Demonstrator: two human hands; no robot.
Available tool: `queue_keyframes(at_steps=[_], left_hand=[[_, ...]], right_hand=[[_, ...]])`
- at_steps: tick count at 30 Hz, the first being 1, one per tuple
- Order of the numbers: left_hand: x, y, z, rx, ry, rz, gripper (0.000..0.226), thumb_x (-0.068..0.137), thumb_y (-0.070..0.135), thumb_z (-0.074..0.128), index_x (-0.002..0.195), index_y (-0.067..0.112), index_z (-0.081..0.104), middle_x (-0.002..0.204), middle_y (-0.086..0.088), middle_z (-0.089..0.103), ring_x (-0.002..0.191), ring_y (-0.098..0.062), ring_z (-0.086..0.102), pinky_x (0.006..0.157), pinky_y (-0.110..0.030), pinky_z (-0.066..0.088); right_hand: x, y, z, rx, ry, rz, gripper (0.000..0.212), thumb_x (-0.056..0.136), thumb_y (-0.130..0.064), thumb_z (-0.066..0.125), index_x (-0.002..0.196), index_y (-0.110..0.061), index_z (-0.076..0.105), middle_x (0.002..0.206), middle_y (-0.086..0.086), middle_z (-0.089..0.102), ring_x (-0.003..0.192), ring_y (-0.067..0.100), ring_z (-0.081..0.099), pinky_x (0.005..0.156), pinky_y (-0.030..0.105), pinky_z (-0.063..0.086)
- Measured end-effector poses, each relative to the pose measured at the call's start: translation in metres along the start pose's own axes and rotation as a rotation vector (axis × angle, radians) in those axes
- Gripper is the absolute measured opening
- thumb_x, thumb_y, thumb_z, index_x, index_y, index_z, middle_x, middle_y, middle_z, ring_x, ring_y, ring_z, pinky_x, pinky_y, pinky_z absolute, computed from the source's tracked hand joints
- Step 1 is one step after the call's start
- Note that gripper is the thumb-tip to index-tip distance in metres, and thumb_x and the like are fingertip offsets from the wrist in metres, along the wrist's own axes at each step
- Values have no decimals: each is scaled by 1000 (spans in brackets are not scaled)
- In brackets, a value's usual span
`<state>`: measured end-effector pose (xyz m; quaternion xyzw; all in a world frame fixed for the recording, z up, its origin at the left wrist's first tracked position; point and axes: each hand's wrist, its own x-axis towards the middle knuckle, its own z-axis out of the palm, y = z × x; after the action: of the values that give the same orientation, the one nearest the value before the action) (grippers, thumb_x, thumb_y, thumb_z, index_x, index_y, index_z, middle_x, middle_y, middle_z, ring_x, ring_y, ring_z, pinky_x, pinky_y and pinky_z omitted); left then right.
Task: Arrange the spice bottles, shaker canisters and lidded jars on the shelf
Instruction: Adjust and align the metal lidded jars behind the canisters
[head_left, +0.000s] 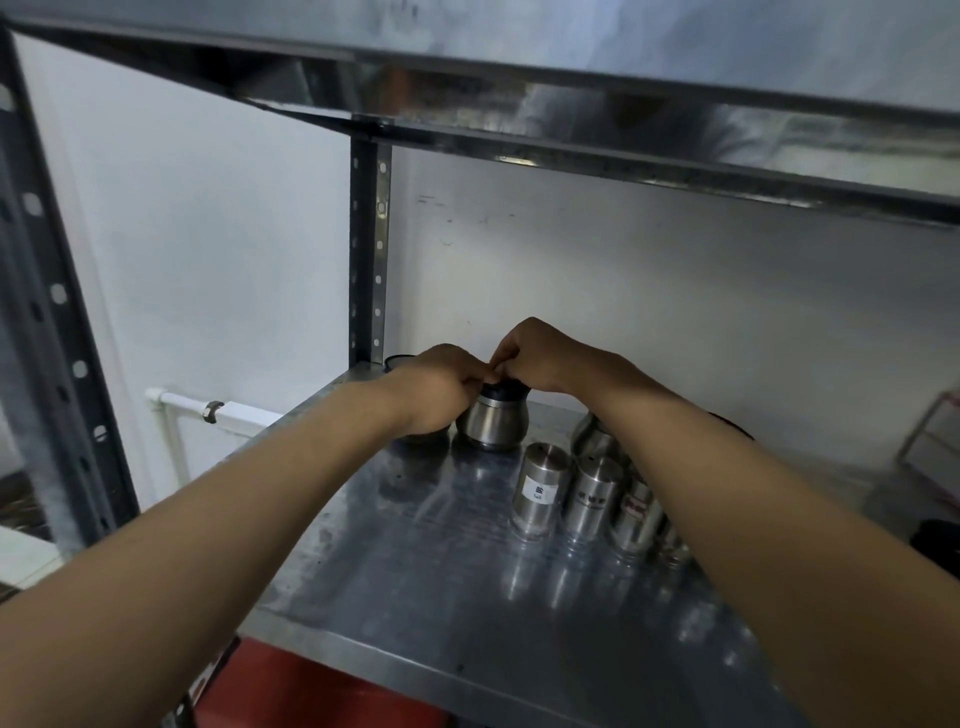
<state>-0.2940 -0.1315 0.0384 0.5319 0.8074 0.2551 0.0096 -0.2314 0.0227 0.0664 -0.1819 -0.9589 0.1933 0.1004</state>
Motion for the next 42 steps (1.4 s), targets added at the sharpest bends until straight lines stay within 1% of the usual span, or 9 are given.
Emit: queue_keyframes(at_steps=[5,11,15,18,26,29,33,39,42], left_hand=[[0,0,1,128,75,96,33,95,13,40,119,19,63,128,-5,57,127,-23,40,105,-43,36],[7,-3,13,204,96,124,37,95,14,40,128,19,57,128,-7,57,133,-25,36,103,-38,35],[12,-9,17,289,41,111,43,98,18,33,140,23,41,150,6,38,146,-18,13,115,-39,22],[14,-9,17,340,1,129,46,100,17,29,145,21,33,154,7,29,147,-18,7,117,-40,19],[16,-3,21,440,-38,176,54,99,16,30,150,19,15,159,5,10,148,-19,-3,119,-39,10],[13,-5,19,434,8,212,55,97,12,33,150,19,17,159,4,12,148,-19,-1,119,-38,12],[-4,-11,1,300,192,219,51,96,7,39,145,14,33,154,-2,30,145,-21,17,116,-30,15],[-35,-33,-23,121,378,77,44,91,4,44,134,11,51,139,-9,50,131,-26,41,107,-31,32],[-39,-46,-21,35,420,18,40,89,3,45,127,10,58,132,-10,57,123,-27,50,101,-29,38]], right_hand=[[-7,4,-15,-31,-70,46,19,85,-13,70,98,-2,76,84,10,70,74,17,62,69,25,50],[-5,13,-12,-114,-7,89,24,82,-17,73,99,0,74,98,14,73,92,24,68,79,33,54],[0,15,-12,-186,1,125,28,82,-20,73,99,2,72,98,17,72,93,28,69,82,37,56],[0,16,-12,-192,17,129,30,81,-21,74,96,4,72,95,18,72,84,26,67,73,33,54],[-15,21,-17,-195,55,171,26,81,-24,75,80,0,64,78,12,63,75,23,60,65,29,45],[-20,20,-14,-164,70,173,28,82,-24,73,82,2,65,76,9,62,72,21,59,63,29,45],[-25,10,-12,-184,74,166,37,83,-24,69,60,-9,43,63,4,48,56,17,47,47,26,34],[-26,-13,-14,-285,212,154,30,83,-12,57,62,-12,35,65,2,43,59,19,44,50,26,30],[-15,-31,-7,-169,225,92,18,80,-3,51,63,-6,47,69,8,55,69,28,57,55,25,39]])
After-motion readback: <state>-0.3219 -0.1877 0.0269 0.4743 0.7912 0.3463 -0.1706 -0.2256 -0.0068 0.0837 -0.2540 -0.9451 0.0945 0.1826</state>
